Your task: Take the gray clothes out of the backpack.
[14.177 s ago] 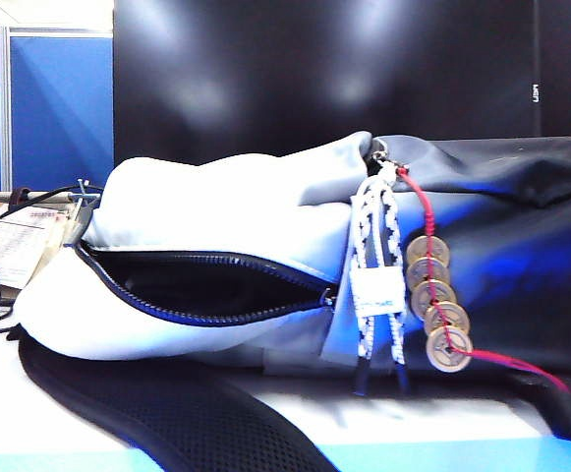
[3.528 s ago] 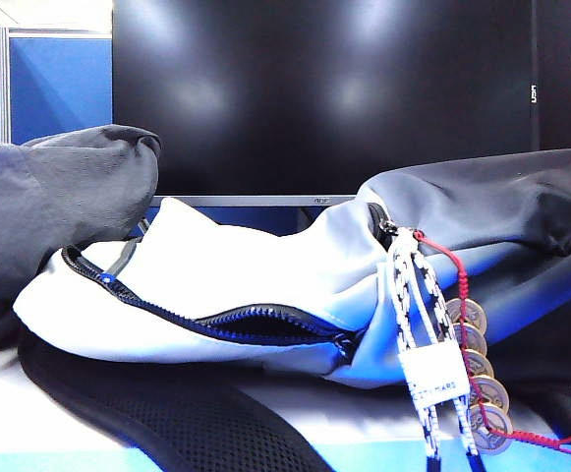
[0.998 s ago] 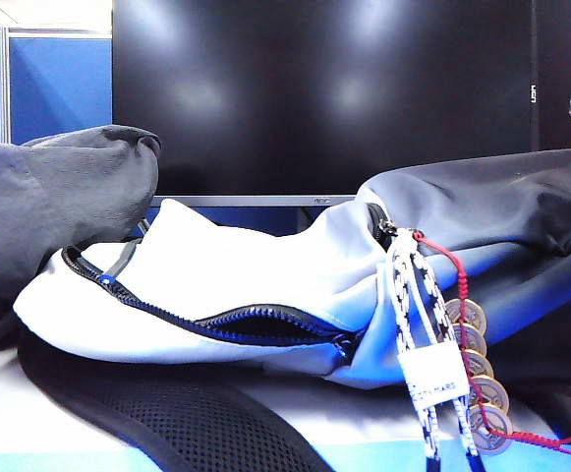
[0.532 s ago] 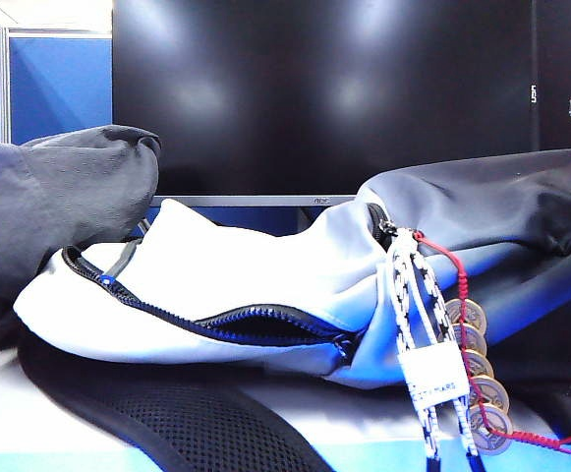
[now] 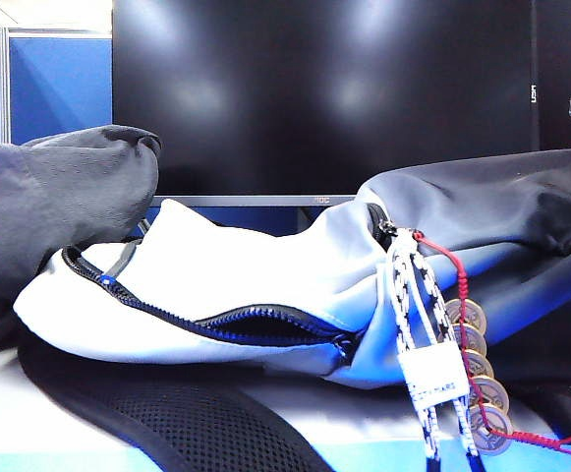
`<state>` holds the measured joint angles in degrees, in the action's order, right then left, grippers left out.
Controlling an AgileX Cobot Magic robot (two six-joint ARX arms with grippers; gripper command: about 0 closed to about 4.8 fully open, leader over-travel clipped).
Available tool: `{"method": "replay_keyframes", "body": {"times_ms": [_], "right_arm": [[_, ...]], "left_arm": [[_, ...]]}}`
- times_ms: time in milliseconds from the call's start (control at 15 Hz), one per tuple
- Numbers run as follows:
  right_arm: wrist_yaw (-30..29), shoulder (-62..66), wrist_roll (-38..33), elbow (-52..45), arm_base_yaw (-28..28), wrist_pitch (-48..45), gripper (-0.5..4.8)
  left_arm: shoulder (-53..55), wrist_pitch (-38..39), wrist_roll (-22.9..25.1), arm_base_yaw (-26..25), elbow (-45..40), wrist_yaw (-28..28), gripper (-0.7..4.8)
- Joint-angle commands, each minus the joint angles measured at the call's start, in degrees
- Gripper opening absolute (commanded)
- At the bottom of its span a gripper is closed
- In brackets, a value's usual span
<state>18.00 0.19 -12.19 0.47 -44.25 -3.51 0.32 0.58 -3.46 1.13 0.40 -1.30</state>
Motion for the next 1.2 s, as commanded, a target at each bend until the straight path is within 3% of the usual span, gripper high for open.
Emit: {"method": "replay_keyframes", "body": {"times_ms": [67, 200, 266, 333, 399, 599, 666, 799, 1198], "right_arm": [[1.3, -0.1, 7.0, -0.4, 0.1, 0.3, -0.06], [9.1, -0.1, 15.6, -0.4, 4.3, 2.4, -0.06], [13.6, -0.1, 15.5, -0.4, 9.4, 2.3, -0.06], [14.3, -0.1, 15.4, -0.4, 14.7, 2.2, -0.06], [11.1, -0.1, 15.0, -0.4, 20.5, 2.2, -0.06], [-11.4, -0.1, 14.4, -0.4, 38.0, 2.0, -0.06], [-15.6, -0.1, 13.6, -0.4, 41.9, 2.0, -0.06], [-16.4, -0.1, 10.8, -0.4, 45.6, 2.1, -0.06], [-16.5, -0.1, 7.9, -0.4, 45.7, 5.7, -0.06]], "left_arm": [[-0.1, -1.1, 0.0, -0.2, 0.0, -0.2, -0.05], [-0.1, -1.1, 0.0, -0.2, 0.0, -0.2, -0.05], [-0.1, -1.1, 0.0, -0.2, 0.0, -0.2, -0.05], [-0.1, -1.1, 0.0, -0.2, 0.0, -0.2, -0.05], [-0.1, -1.1, 0.0, -0.2, 0.0, -0.2, -0.05], [-0.1, -1.1, 0.0, -0.2, 0.0, -0.2, -0.05], [-0.1, -1.1, 0.0, -0.2, 0.0, -0.2, -0.05], [-0.1, -1.1, 0.0, -0.2, 0.0, -0.2, -0.05], [-0.1, -1.1, 0.0, -0.2, 0.0, -0.2, -0.05]]}}
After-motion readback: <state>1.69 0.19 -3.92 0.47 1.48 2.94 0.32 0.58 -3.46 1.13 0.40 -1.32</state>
